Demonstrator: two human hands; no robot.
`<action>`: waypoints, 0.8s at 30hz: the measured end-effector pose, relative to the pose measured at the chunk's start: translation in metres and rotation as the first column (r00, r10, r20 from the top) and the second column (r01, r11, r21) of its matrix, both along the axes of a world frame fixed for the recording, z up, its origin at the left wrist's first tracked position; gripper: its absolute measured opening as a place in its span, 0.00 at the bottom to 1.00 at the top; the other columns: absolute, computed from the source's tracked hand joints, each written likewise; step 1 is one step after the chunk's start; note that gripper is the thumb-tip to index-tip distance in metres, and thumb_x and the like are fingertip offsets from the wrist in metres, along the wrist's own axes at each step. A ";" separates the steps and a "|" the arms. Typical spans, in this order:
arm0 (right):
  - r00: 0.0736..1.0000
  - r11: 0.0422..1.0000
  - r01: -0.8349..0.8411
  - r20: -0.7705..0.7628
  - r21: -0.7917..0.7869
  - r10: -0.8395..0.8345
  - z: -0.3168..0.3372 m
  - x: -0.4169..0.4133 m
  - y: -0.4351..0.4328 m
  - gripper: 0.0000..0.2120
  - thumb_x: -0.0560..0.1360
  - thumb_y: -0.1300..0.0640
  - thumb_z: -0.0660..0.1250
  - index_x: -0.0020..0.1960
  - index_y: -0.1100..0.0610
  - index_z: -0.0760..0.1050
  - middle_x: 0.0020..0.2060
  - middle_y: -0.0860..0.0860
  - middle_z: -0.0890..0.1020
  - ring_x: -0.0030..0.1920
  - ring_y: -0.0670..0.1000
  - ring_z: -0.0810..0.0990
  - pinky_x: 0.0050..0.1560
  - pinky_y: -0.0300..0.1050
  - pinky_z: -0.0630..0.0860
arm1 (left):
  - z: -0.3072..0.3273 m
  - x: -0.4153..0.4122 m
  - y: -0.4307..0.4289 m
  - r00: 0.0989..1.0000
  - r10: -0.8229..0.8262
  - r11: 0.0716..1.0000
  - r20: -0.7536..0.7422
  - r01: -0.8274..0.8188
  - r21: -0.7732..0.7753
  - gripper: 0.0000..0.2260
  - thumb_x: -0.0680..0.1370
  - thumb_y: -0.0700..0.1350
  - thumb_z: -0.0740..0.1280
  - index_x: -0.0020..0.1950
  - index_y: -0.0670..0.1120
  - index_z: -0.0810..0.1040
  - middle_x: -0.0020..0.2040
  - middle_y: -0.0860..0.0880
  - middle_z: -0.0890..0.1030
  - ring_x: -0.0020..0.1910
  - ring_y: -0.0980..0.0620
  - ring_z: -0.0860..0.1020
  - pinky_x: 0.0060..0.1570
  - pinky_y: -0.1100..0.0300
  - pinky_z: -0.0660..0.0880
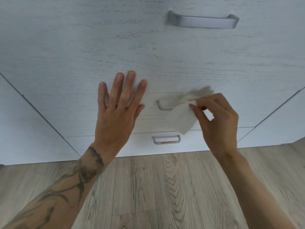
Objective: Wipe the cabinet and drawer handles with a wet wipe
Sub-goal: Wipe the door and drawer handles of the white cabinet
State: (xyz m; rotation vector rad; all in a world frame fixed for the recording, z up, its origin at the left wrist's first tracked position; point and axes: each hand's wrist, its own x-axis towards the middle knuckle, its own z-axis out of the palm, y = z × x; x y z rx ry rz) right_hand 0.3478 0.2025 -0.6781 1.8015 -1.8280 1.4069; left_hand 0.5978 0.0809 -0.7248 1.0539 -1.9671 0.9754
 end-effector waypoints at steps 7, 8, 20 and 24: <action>0.999 0.999 -0.021 0.029 0.046 0.020 -0.001 0.008 0.012 0.12 0.77 0.70 0.73 0.56 0.58 0.86 0.54 0.51 0.81 0.54 0.42 0.79 0.49 0.27 0.72 | 0.001 -0.001 0.002 1.000 -0.002 1.000 -0.002 0.002 0.006 0.33 0.90 0.56 0.58 0.89 0.48 0.46 0.86 0.42 0.46 0.85 0.39 0.48 0.83 0.35 0.48; 0.999 0.999 -0.031 0.045 0.039 0.029 0.000 0.010 0.013 0.10 0.77 0.66 0.74 0.57 0.57 0.86 0.55 0.51 0.81 0.55 0.43 0.79 0.51 0.28 0.74 | 0.001 0.000 0.002 1.000 -0.003 1.000 -0.001 0.003 0.007 0.33 0.90 0.56 0.58 0.89 0.48 0.46 0.86 0.42 0.47 0.85 0.39 0.48 0.83 0.35 0.48; 0.996 0.996 -0.091 -0.010 0.004 0.092 0.005 0.051 -0.008 0.05 0.76 0.63 0.78 0.52 0.61 0.88 0.47 0.52 0.85 0.48 0.55 0.83 0.49 0.48 0.81 | 0.001 -0.002 0.000 1.000 -0.014 1.000 0.000 0.014 0.001 0.33 0.90 0.56 0.59 0.89 0.47 0.46 0.85 0.40 0.49 0.84 0.38 0.48 0.83 0.34 0.49; 0.992 0.995 -0.103 -0.071 -0.013 0.102 0.004 0.038 -0.011 0.04 0.75 0.62 0.78 0.50 0.59 0.88 0.46 0.51 0.86 0.48 0.55 0.82 0.48 0.50 0.79 | 0.001 0.000 -0.001 1.000 -0.019 1.000 -0.005 0.019 0.008 0.34 0.90 0.56 0.60 0.89 0.47 0.45 0.85 0.41 0.46 0.85 0.38 0.46 0.83 0.35 0.47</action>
